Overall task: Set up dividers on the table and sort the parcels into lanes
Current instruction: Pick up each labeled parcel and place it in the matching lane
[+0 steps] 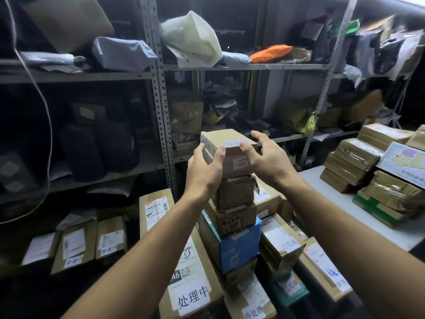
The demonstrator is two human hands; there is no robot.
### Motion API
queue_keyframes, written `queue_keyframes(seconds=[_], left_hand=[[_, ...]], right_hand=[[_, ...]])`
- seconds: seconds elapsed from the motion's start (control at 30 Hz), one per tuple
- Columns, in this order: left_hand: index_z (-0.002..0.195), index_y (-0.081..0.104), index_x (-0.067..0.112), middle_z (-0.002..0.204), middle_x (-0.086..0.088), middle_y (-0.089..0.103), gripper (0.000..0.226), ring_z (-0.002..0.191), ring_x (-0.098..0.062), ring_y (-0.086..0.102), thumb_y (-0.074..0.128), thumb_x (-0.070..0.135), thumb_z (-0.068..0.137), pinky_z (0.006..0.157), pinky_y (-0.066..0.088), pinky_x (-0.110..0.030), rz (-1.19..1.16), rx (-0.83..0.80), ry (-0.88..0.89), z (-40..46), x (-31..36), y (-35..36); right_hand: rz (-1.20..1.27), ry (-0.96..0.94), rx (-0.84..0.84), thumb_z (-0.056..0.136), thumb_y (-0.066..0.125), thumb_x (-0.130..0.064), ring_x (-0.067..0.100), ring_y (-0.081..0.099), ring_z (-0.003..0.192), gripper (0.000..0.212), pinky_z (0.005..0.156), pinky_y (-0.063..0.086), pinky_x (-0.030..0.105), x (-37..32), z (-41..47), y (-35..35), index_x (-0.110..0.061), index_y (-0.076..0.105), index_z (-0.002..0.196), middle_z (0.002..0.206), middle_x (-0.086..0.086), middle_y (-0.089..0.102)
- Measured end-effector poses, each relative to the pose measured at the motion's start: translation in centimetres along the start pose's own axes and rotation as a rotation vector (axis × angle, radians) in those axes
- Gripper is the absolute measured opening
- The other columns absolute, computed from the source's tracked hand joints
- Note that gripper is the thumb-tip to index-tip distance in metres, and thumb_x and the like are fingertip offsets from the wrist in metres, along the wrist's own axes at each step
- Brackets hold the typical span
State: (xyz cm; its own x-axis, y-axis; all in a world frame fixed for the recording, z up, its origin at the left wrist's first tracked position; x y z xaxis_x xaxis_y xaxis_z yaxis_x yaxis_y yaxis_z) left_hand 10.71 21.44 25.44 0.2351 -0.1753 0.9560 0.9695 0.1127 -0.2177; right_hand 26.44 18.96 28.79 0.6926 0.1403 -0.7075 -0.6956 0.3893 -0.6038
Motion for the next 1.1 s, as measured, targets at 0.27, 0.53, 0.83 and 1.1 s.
queue_keyframes(seconds=[0.27, 0.53, 0.83, 1.1], left_hand=[[0.148, 0.033, 0.029, 0.145, -0.003, 0.044, 0.066, 0.122, -0.017, 0.05, 0.049, 0.06, 0.092, 0.091, 0.042, -0.028, -0.004, 0.007, 0.022, 0.0, -0.4, -0.4], [0.147, 0.033, 0.033, 0.146, -0.001, 0.043, 0.064, 0.121, -0.013, 0.048, 0.049, 0.061, 0.092, 0.094, 0.036, -0.026, 0.003, -0.001, 0.044, -0.1, -0.7, -1.0], [0.148, 0.03, 0.036, 0.153, -0.003, 0.034, 0.064, 0.138, -0.019, 0.035, 0.047, 0.062, 0.091, 0.108, 0.036, -0.039, 0.213, 0.073, 0.211, -1.1, -0.7, -4.0], [0.145, 0.036, 0.036, 0.15, -0.003, 0.039, 0.06, 0.137, -0.018, 0.037, 0.048, 0.061, 0.092, 0.101, 0.032, -0.031, 0.216, 0.224, 0.183, -1.0, -3.9, -12.7]], right_hand=[[-0.099, -0.082, 0.017, 0.097, 0.051, -0.049, 0.02, 0.034, 0.142, 0.06, 0.115, 0.029, 0.038, -0.1, -0.4, 0.1, -0.023, 0.038, 0.15, 0.153, 0.004, 0.04], [-0.12, -0.089, 0.026, 0.097, 0.051, -0.05, 0.021, 0.034, 0.141, 0.061, 0.116, 0.028, 0.038, -0.2, -0.9, 0.2, -0.022, 0.039, 0.15, 0.152, 0.004, 0.041], [-0.414, -0.338, 0.134, 0.094, 0.052, -0.049, 0.031, 0.022, 0.145, 0.061, 0.109, 0.033, 0.056, -4.4, -3.3, 2.2, -0.018, 0.044, 0.147, 0.155, 0.014, 0.035], [-0.253, -0.512, -0.004, 0.097, 0.052, -0.045, 0.03, 0.038, 0.138, 0.059, 0.108, 0.038, 0.044, -10.2, -5.0, 9.4, -0.017, 0.042, 0.147, 0.152, 0.012, 0.04]])
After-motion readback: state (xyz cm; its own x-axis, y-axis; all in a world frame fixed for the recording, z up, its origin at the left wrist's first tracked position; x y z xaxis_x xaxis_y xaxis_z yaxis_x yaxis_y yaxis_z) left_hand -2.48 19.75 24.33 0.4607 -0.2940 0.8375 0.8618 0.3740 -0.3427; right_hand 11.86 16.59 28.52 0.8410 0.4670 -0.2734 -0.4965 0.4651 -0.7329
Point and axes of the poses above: each hand's wrist, its own z-axis towards the middle knuckle, its own y-axis out of the palm, x = y × z, the point moved 1 cm from there along z, towards the middle knuckle
